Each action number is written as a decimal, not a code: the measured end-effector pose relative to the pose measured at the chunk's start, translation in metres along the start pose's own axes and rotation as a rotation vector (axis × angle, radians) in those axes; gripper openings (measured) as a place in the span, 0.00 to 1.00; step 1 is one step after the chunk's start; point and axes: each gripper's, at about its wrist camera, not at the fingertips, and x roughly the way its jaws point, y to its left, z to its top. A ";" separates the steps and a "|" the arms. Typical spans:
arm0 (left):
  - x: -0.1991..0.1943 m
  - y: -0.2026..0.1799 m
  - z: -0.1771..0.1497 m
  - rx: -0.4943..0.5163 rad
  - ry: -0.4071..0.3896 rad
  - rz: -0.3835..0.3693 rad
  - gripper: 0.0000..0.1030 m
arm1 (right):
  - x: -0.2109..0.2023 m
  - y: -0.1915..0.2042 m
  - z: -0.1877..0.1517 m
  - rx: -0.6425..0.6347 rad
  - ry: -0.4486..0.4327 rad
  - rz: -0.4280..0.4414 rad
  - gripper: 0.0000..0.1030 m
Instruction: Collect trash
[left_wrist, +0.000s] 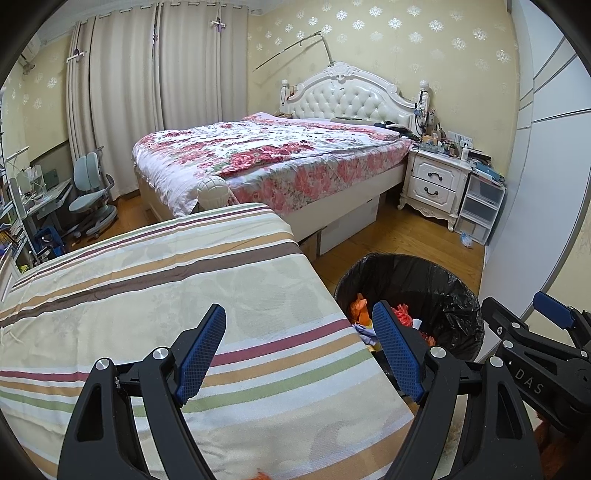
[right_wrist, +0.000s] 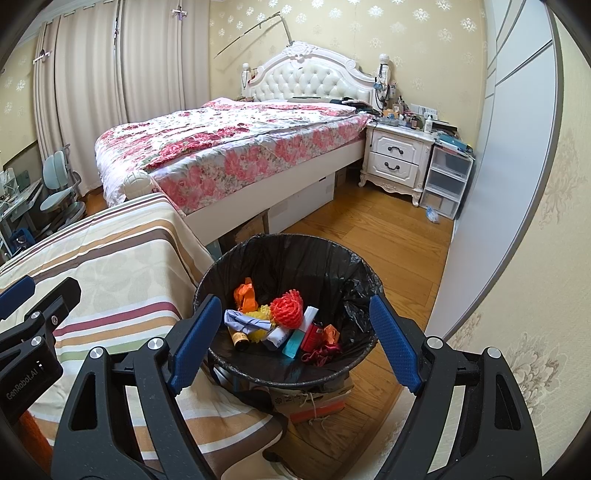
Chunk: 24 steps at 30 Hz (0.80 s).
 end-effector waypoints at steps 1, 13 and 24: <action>0.000 0.000 0.000 0.000 -0.002 0.004 0.77 | 0.000 0.000 -0.001 0.000 0.000 0.000 0.78; -0.001 0.002 0.001 -0.001 -0.023 0.019 0.80 | 0.000 0.002 -0.001 -0.004 0.001 0.001 0.79; 0.009 0.023 0.000 -0.031 0.010 0.043 0.80 | 0.006 0.019 -0.001 -0.023 0.022 0.023 0.79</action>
